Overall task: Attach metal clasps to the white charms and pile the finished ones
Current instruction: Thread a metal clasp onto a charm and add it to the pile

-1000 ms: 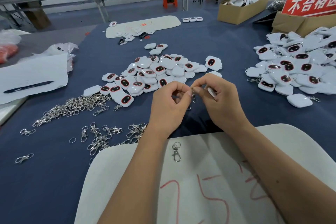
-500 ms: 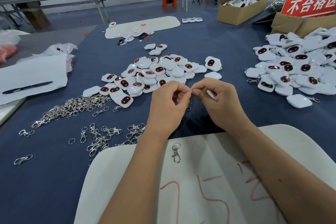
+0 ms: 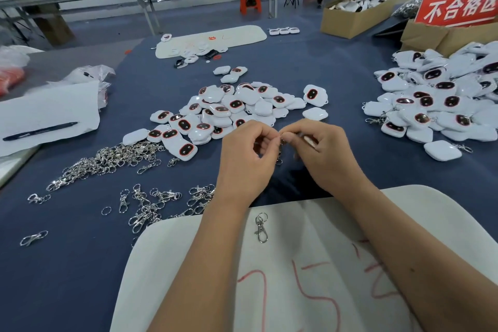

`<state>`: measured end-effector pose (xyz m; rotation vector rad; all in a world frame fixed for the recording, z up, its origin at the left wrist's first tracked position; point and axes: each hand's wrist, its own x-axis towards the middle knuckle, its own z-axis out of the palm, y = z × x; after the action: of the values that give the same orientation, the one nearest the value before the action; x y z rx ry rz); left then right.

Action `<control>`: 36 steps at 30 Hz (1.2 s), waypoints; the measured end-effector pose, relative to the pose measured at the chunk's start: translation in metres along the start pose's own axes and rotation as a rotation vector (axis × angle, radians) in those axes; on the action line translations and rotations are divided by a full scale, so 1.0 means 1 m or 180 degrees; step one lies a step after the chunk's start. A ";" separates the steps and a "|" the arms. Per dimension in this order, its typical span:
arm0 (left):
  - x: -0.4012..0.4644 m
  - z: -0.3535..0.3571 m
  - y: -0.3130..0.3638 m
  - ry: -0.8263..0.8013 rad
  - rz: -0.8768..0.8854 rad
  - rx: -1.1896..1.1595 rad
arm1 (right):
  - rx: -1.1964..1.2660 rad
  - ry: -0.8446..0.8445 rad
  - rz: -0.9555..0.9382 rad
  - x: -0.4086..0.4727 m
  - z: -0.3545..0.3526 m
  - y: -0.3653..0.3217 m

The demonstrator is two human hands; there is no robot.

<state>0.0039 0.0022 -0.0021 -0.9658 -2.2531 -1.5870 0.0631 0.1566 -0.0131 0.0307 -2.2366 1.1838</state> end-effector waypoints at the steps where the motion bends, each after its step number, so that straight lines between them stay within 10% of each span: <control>1: 0.000 0.000 0.000 0.0032 0.0000 -0.0021 | 0.0257 -0.0150 0.0225 0.001 -0.001 0.001; 13: 0.000 0.001 0.001 0.0045 0.0118 -0.0054 | 0.1058 -0.0341 0.0665 0.002 -0.008 0.003; 27: -0.002 0.000 0.000 -0.0039 0.0224 0.0432 | -0.0696 0.0135 -0.0625 -0.002 -0.001 -0.006; 36: -0.002 -0.001 0.005 0.0108 0.0155 0.0260 | -0.0358 0.0246 -0.0382 -0.003 0.004 -0.007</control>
<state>0.0083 0.0017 0.0011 -0.9577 -2.2354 -1.4683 0.0656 0.1488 -0.0115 0.0719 -2.1974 0.9783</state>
